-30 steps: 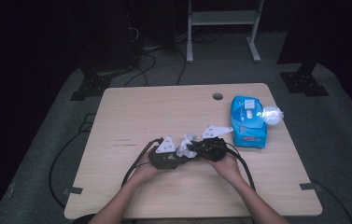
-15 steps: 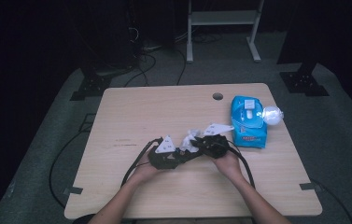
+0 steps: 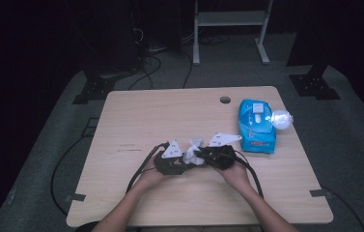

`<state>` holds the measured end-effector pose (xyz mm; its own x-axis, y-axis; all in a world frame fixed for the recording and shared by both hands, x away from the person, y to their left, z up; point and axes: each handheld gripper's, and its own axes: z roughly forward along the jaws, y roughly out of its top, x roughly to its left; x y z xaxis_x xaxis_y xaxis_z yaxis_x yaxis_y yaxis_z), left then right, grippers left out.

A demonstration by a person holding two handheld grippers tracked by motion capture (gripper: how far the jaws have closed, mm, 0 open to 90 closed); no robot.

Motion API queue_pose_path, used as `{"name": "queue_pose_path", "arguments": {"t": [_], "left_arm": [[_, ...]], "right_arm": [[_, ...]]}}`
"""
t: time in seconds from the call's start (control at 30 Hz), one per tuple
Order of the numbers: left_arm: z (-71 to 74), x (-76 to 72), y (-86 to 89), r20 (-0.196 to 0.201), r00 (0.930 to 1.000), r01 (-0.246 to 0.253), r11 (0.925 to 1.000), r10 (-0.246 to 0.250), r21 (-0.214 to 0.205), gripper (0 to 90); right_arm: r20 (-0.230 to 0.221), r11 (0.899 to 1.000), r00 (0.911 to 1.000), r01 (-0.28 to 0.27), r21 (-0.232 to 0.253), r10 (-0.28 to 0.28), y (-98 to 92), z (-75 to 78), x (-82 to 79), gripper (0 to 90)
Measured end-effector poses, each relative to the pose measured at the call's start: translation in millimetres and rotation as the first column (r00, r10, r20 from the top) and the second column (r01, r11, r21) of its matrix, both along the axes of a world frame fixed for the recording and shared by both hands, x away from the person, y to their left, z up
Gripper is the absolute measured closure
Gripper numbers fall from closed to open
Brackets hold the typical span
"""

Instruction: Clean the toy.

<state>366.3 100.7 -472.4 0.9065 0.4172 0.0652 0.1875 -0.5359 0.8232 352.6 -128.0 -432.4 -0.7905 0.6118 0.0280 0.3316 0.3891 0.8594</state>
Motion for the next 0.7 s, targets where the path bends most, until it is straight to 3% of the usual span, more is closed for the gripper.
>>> {"name": "queue_pose_path", "arguments": {"t": [0.03,0.1,0.2,0.37,0.5,0.57,0.7], "left_arm": [[-0.3,-0.1,0.5,0.0,1.0,0.0,1.0,0.0,-0.004,57.7],[0.0,-0.7,-0.1,0.005,1.0,-0.002,1.0,0.002,0.001,57.7],[0.4,-0.8,-0.7,0.009,1.0,0.002,1.0,-0.002,0.007,57.7],[0.0,-0.2,0.3,0.007,1.0,-0.006,1.0,0.006,0.006,57.5],[0.4,-0.5,4.4,0.01,0.9999,-0.003,1.0,0.003,0.009,57.6],[0.5,-0.4,4.2,0.014,0.9999,0.0,0.9999,0.0,0.011,57.6],[0.8,-0.6,4.1,0.018,0.9998,0.003,0.9999,-0.003,0.012,57.6]], "right_arm": [[0.019,0.999,0.9993,0.033,-0.021,-0.032,-10.2,-0.3,1.6,81.2],[0.006,0.997,0.9968,0.079,0.001,-0.079,-27.4,-0.4,5.7,81.2],[0.012,0.992,0.9921,0.125,-0.009,-0.125,-39.0,0.0,8.8,81.3],[0.019,0.997,0.9964,0.083,-0.001,-0.083,-22.2,-1.3,4.7,81.3],[-0.001,0.999,0.9989,0.047,0.024,-0.047,-16.2,-1.7,6.4,81.3],[-0.007,0.998,0.9986,0.052,0.03,-0.052,-20.3,-1.0,7.6,81.3],[0.016,0.993,0.9926,0.12,-0.001,-0.12,-39.7,-0.8,12.9,81.3]]}}
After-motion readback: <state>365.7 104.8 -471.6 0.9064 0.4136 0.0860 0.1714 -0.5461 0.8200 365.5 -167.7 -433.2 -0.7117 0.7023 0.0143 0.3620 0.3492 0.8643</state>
